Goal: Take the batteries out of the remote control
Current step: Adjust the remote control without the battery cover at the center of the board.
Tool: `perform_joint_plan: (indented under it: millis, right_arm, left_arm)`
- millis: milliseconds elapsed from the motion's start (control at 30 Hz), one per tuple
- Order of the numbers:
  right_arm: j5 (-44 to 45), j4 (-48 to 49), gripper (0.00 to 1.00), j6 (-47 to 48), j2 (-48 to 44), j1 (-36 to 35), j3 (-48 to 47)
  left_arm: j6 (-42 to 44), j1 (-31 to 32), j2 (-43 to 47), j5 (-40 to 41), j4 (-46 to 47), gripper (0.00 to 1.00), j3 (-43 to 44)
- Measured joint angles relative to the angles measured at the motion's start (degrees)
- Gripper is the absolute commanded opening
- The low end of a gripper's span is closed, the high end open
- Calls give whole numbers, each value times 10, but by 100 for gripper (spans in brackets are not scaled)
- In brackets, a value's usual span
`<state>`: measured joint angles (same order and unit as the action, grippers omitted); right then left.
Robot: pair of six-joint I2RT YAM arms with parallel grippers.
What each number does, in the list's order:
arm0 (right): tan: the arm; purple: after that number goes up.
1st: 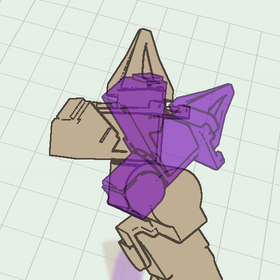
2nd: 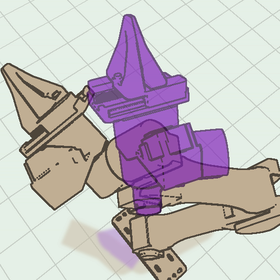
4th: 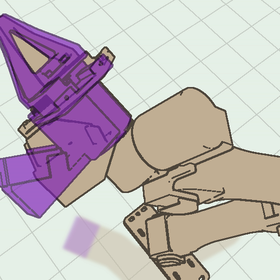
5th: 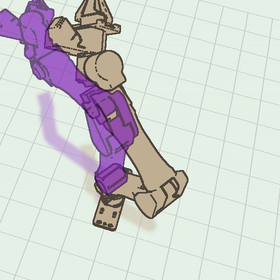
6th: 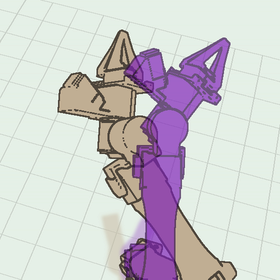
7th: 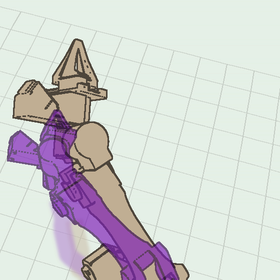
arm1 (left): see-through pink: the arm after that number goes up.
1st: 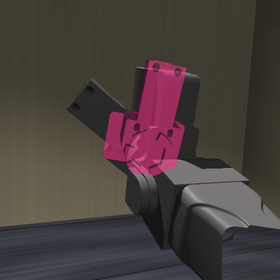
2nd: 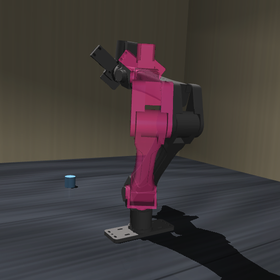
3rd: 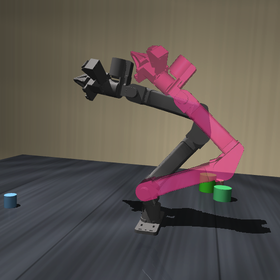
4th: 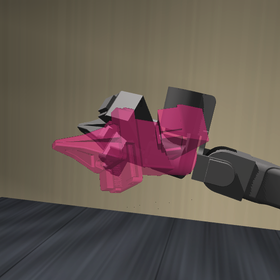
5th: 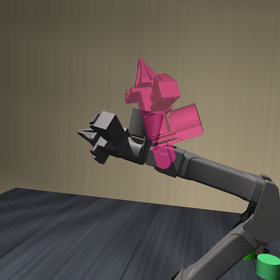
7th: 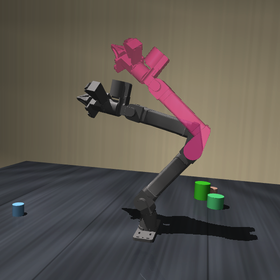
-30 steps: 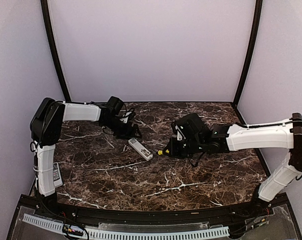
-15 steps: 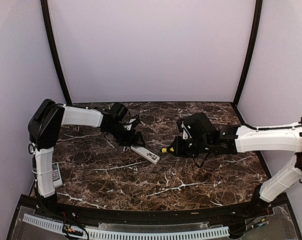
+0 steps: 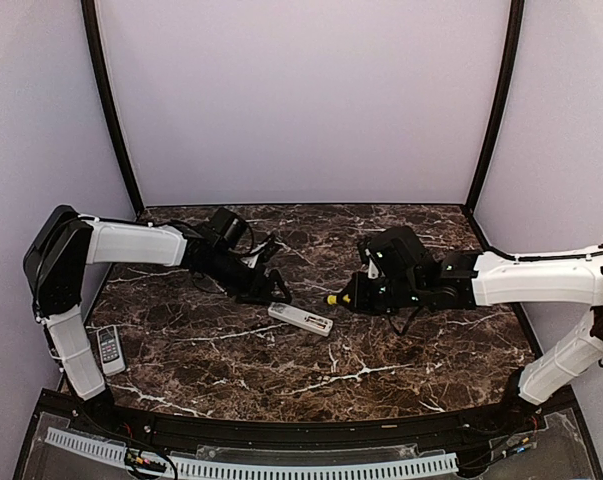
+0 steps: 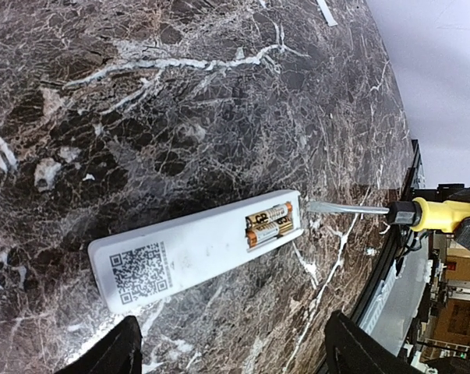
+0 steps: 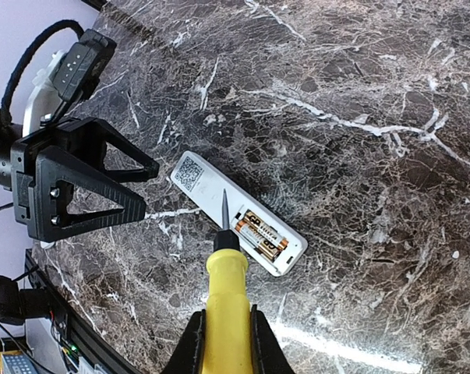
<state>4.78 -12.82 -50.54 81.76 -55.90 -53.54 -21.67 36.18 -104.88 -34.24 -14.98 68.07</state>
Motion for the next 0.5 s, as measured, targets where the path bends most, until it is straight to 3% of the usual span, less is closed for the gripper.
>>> perform_joint_plan:
  millis: [300, 500]
  right_arm:
    - [17, -12, 0, -8, -16, 0, 6]
    - [20, -10, 0, -12, -28, 0, 21]
  left_arm:
    - [44, 0, -4, 34, -3, 81, 36]
    - [53, 0, -58, 35, 18, 81, 88]
